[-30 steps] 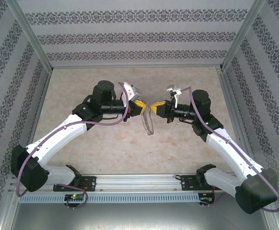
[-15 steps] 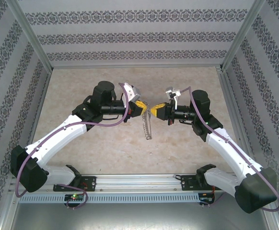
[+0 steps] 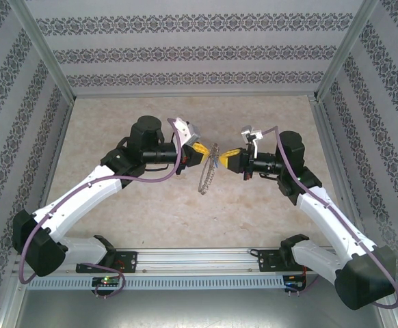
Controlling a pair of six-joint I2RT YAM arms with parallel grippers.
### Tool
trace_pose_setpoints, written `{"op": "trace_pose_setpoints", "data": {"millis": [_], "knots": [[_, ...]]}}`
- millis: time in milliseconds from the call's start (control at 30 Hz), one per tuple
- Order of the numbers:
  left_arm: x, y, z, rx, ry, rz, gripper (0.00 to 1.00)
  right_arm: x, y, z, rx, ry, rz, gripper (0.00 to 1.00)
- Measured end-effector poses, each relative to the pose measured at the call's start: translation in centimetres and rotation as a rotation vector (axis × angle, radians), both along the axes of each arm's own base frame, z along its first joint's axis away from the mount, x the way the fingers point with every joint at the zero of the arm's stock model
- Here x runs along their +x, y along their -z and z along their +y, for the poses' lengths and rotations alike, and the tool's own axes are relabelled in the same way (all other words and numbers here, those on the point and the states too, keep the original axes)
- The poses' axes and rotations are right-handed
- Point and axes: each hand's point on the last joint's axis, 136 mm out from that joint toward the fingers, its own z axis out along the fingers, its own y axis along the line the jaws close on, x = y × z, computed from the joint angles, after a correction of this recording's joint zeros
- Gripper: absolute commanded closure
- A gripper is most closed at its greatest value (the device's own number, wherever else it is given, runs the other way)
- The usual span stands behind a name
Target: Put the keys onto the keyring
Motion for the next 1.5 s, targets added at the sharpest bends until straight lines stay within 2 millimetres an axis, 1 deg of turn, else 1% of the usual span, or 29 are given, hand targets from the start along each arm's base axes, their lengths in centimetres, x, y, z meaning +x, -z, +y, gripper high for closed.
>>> {"op": "trace_pose_setpoints", "data": {"millis": [100,233,267,300,333,367,433,500,733,833,900,1100,1200,1433,1500], "knots": [[0.0,-0.4,0.0,-0.009,-0.002,-0.013,1.0,-0.1,0.6,0.0,-0.006,-0.001,0.019,1.0],[0.1,-0.5,0.0,-0.012,-0.002,-0.017,1.0,-0.3,0.6,0.2,-0.008,-0.007,0.022,1.0],[0.1,-0.5,0.0,-0.012,-0.002,-0.018,1.0,-0.2,0.6,0.2,-0.008,-0.006,0.021,0.92],[0.1,-0.5,0.0,-0.013,-0.002,-0.018,1.0,-0.2,0.6,0.2,-0.008,-0.005,0.023,0.81],[0.1,-0.5,0.0,-0.012,-0.002,-0.018,1.0,-0.1,0.7,0.1,-0.008,0.002,0.029,0.73],[0.1,-0.5,0.0,-0.012,-0.002,-0.018,1.0,0.0,0.6,0.1,-0.008,0.006,0.025,0.68],[0.1,-0.5,0.0,-0.013,-0.001,-0.017,1.0,0.2,0.5,0.0,-0.006,0.023,0.026,0.64],[0.0,-0.5,0.0,-0.013,0.0,-0.018,1.0,0.2,0.1,-0.2,-0.004,0.034,0.014,0.63],[-0.4,-0.5,-0.2,-0.019,0.027,-0.009,1.0,0.5,-2.7,-0.4,0.022,0.044,-0.058,0.54],[-0.5,-0.3,-0.4,-0.019,0.042,0.0,1.0,0.9,-3.6,-0.2,0.032,0.035,-0.083,0.53],[-0.5,-0.2,-0.5,-0.019,0.049,0.005,1.0,1.1,-4.0,0.0,0.036,0.027,-0.091,0.53],[-0.6,-0.5,-0.8,-0.026,0.069,0.007,1.0,1.7,-4.2,0.5,0.041,-0.007,-0.086,0.53],[-0.6,-0.6,-0.8,-0.028,0.071,0.005,1.0,1.6,-4.0,0.8,0.041,-0.026,-0.078,0.56],[-0.7,-0.8,-0.8,-0.031,0.074,0.003,1.0,1.1,-3.9,1.2,0.044,-0.058,-0.076,0.67],[-0.7,-0.8,-0.9,-0.032,0.077,0.002,1.0,1.0,-3.9,1.3,0.045,-0.064,-0.076,0.68]]}}
